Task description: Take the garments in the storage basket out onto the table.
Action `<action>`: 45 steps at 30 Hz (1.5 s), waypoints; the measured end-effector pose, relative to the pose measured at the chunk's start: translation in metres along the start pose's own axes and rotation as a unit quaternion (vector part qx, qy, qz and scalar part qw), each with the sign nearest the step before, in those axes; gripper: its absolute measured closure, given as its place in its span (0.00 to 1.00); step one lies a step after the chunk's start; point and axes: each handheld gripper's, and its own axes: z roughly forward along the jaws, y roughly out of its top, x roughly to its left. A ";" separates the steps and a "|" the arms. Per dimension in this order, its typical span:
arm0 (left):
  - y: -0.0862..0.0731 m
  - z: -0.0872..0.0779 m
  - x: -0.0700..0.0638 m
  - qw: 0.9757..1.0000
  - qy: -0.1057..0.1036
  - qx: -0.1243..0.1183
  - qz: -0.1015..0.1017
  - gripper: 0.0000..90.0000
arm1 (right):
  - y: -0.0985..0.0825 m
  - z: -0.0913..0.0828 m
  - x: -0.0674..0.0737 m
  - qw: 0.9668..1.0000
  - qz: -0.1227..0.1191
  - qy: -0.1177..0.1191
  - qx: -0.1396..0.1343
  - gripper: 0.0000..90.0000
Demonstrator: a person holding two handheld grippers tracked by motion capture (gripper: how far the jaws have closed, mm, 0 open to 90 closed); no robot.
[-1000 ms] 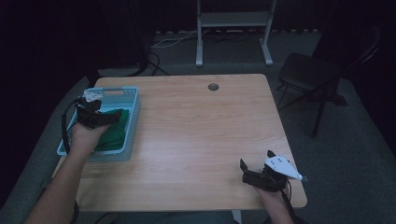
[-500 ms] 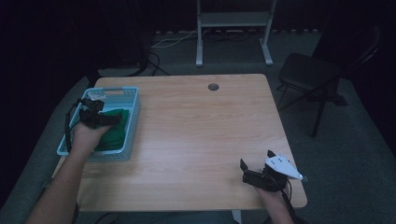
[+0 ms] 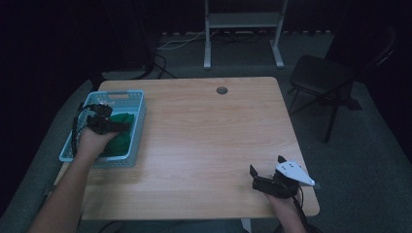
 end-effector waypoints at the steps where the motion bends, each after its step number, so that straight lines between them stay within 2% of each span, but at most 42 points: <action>1: 0.000 0.002 0.001 1.000 -0.002 0.007 -0.004 0.11 | 0.000 0.000 0.000 1.000 0.000 0.002 -0.001 0.00; 4: -0.001 0.006 0.003 1.000 -0.003 0.023 -0.002 0.11 | 0.000 0.000 0.000 1.000 -0.003 0.003 0.000 0.00; 7: -0.001 0.010 0.005 0.999 -0.013 0.033 -0.012 0.11 | 0.000 0.000 0.001 1.000 -0.006 0.002 0.002 0.00; 11: -0.002 0.013 0.004 0.999 -0.019 0.045 -0.003 0.11 | 0.000 0.001 0.001 1.000 -0.006 0.003 0.002 0.00; 14: -0.002 0.014 0.003 0.998 -0.029 0.049 -0.004 0.11 | 0.000 0.001 0.001 1.000 -0.007 0.003 0.003 0.00; 16: -0.002 0.015 0.003 0.998 -0.036 0.054 -0.006 0.11 | 0.000 0.001 0.001 1.000 -0.008 0.003 0.004 0.00; 19: -0.003 0.018 0.003 0.996 -0.046 0.074 -0.006 0.11 | 0.000 0.001 0.001 1.000 -0.006 0.002 0.004 0.00; 22: -0.002 0.022 0.000 0.995 -0.034 0.097 0.013 0.11 | 0.000 0.001 0.000 1.000 -0.006 0.003 0.003 0.00; 25: -0.001 0.025 -0.004 0.994 -0.025 0.105 0.029 0.11 | 0.000 0.001 0.000 1.000 -0.005 0.003 0.003 0.00; 28: -0.001 0.028 -0.006 0.993 -0.016 0.112 0.030 0.11 | 0.001 0.001 0.000 1.000 -0.004 0.004 0.003 0.00; 34: -0.001 0.030 -0.004 0.993 -0.018 0.119 0.017 0.11 | 0.001 0.002 0.000 1.000 -0.006 0.004 0.003 0.00; 36: -0.002 0.031 -0.004 0.992 -0.016 0.121 0.020 0.11 | 0.001 0.002 0.000 1.000 -0.005 0.005 0.005 0.00; 39: -0.002 0.034 -0.005 0.991 -0.004 0.129 0.017 0.11 | 0.001 0.002 0.000 1.000 -0.005 0.006 0.004 0.00; 41: -0.003 0.036 -0.007 0.990 0.010 0.136 0.023 0.11 | 0.001 0.002 -0.001 1.000 -0.002 0.007 0.004 0.00; 45: -0.003 0.036 -0.007 0.990 0.007 0.136 0.019 0.11 | 0.000 0.001 -0.001 1.000 -0.001 0.009 0.001 0.00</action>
